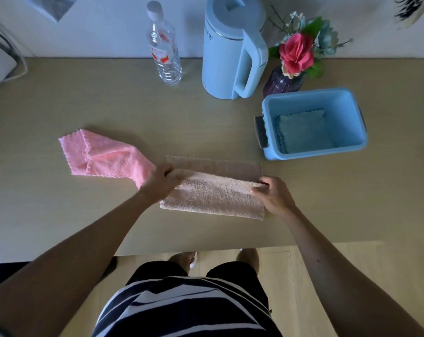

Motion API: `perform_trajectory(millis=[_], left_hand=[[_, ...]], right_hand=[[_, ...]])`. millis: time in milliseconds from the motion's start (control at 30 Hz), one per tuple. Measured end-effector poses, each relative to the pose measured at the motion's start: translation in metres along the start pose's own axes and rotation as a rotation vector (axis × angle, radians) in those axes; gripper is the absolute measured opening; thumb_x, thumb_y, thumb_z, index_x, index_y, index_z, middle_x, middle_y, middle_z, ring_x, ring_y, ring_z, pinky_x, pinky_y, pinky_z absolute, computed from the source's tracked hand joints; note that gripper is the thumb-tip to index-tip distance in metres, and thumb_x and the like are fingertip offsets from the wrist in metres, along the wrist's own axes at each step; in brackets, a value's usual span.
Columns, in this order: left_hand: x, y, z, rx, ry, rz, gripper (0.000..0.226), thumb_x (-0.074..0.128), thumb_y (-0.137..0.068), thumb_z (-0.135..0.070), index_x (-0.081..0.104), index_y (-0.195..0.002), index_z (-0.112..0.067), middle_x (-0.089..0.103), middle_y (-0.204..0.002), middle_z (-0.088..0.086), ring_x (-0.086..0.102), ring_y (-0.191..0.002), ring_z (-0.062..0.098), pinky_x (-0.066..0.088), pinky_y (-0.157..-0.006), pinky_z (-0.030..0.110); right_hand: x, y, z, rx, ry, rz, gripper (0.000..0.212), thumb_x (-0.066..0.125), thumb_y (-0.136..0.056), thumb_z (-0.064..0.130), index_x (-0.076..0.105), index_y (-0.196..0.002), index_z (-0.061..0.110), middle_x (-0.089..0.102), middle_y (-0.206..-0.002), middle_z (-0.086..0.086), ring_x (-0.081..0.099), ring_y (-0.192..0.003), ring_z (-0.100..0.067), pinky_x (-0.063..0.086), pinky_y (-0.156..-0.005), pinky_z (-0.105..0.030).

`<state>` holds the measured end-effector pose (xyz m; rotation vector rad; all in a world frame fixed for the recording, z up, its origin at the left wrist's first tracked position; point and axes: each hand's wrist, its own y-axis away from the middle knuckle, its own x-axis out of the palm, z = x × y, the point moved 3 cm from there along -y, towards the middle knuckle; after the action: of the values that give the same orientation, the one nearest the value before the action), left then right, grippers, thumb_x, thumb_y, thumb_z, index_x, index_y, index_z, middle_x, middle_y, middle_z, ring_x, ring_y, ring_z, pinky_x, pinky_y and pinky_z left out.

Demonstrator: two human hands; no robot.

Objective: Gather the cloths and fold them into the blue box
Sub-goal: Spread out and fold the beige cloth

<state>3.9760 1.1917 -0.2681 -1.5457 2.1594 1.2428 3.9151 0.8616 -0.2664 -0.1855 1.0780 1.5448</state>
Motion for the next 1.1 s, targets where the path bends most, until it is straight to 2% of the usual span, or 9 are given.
perform_trajectory(millis=[67, 167, 267, 367, 567, 733, 867, 967, 1100], left_hand=[[-0.004, 0.007, 0.014, 0.013, -0.035, -0.055, 0.026, 0.066, -0.075, -0.035, 0.056, -0.071, -0.012, 0.052, -0.068, -0.001, 0.049, -0.067, 0.020, 0.044, -0.061, 0.030], [-0.008, 0.013, 0.034, 0.018, -0.183, -0.094, 0.031, 0.072, -0.071, -0.040, 0.069, -0.084, -0.012, 0.055, -0.104, 0.008, 0.047, -0.103, 0.029, 0.045, -0.095, 0.045], [-0.019, 0.019, 0.052, -0.017, -0.347, -0.097, 0.022, 0.082, -0.071, -0.040, 0.063, -0.075, -0.029, 0.052, -0.116, 0.002, 0.043, -0.118, 0.031, 0.037, -0.107, 0.052], [-0.028, 0.025, 0.055, 0.050, -0.360, -0.121, 0.029, 0.081, -0.064, -0.044, 0.060, -0.079, -0.029, 0.054, -0.114, 0.002, 0.047, -0.114, 0.031, 0.038, -0.101, 0.049], [-0.009, 0.029, 0.023, 0.461, -0.657, 0.004, 0.088, 0.071, -0.058, -0.064, 0.053, -0.133, -0.023, 0.048, -0.134, 0.008, 0.045, -0.120, 0.028, 0.044, -0.102, 0.050], [0.004, 0.026, 0.016, 0.605, -0.696, 0.008, 0.043, 0.080, -0.072, -0.046, 0.064, -0.105, -0.022, 0.058, -0.115, 0.004, 0.055, -0.106, 0.024, 0.051, -0.090, 0.044], [0.002, 0.021, 0.014, 0.569, -0.537, 0.006, 0.013, 0.064, -0.086, -0.028, 0.070, -0.091, -0.018, 0.061, -0.103, 0.002, 0.055, -0.097, 0.022, 0.053, -0.084, 0.044], [-0.001, 0.018, 0.015, 0.575, -0.533, 0.012, 0.012, 0.069, -0.087, -0.030, 0.069, -0.092, -0.019, 0.061, -0.104, 0.001, 0.057, -0.096, 0.021, 0.054, -0.085, 0.043], [-0.002, 0.018, 0.019, 0.556, -0.620, -0.027, 0.042, 0.073, -0.078, -0.056, 0.065, -0.097, -0.020, 0.060, -0.105, 0.000, 0.057, -0.096, 0.018, 0.052, -0.084, 0.037]], right_hand=[[0.008, 0.000, -0.002, -0.007, 0.060, 0.018, 0.042, 0.073, -0.089, 0.033, 0.067, -0.120, 0.006, 0.068, -0.117, -0.008, 0.064, -0.110, -0.023, 0.046, -0.087, -0.026], [0.014, 0.000, 0.000, -0.060, 0.087, 0.003, 0.032, 0.072, -0.090, 0.029, 0.069, -0.112, 0.006, 0.070, -0.105, -0.006, 0.064, -0.094, -0.019, 0.044, -0.079, -0.023], [0.015, 0.004, 0.006, -0.099, 0.096, 0.005, 0.023, 0.073, -0.090, 0.025, 0.068, -0.106, 0.009, 0.067, -0.097, 0.001, 0.064, -0.089, -0.018, 0.044, -0.078, -0.024], [0.017, 0.004, 0.008, -0.110, 0.091, 0.007, 0.023, 0.072, -0.090, 0.026, 0.067, -0.106, 0.010, 0.068, -0.100, -0.001, 0.063, -0.089, -0.017, 0.043, -0.077, -0.024], [0.020, 0.008, 0.013, -0.075, 0.055, 0.004, 0.025, 0.068, -0.094, 0.027, 0.066, -0.111, 0.009, 0.064, -0.100, 0.003, 0.064, -0.090, -0.016, 0.041, -0.065, -0.011], [0.016, 0.006, 0.009, -0.036, 0.029, -0.036, 0.032, 0.070, -0.093, 0.027, 0.064, -0.117, 0.006, 0.069, -0.114, -0.004, 0.061, -0.087, -0.010, 0.036, -0.061, -0.007], [0.015, 0.004, 0.006, -0.013, 0.024, -0.049, 0.032, 0.069, -0.092, 0.025, 0.065, -0.118, 0.007, 0.071, -0.117, -0.009, 0.061, -0.087, -0.014, 0.042, -0.072, -0.021], [0.014, 0.003, 0.008, -0.005, 0.031, -0.033, 0.031, 0.068, -0.093, 0.024, 0.065, -0.118, 0.006, 0.071, -0.117, -0.010, 0.062, -0.086, -0.015, 0.043, -0.075, -0.023], [0.014, -0.001, 0.011, 0.009, 0.034, -0.035, 0.024, 0.068, -0.094, 0.019, 0.066, -0.114, 0.006, 0.072, -0.112, -0.010, 0.062, -0.083, -0.016, 0.045, -0.071, -0.022]])
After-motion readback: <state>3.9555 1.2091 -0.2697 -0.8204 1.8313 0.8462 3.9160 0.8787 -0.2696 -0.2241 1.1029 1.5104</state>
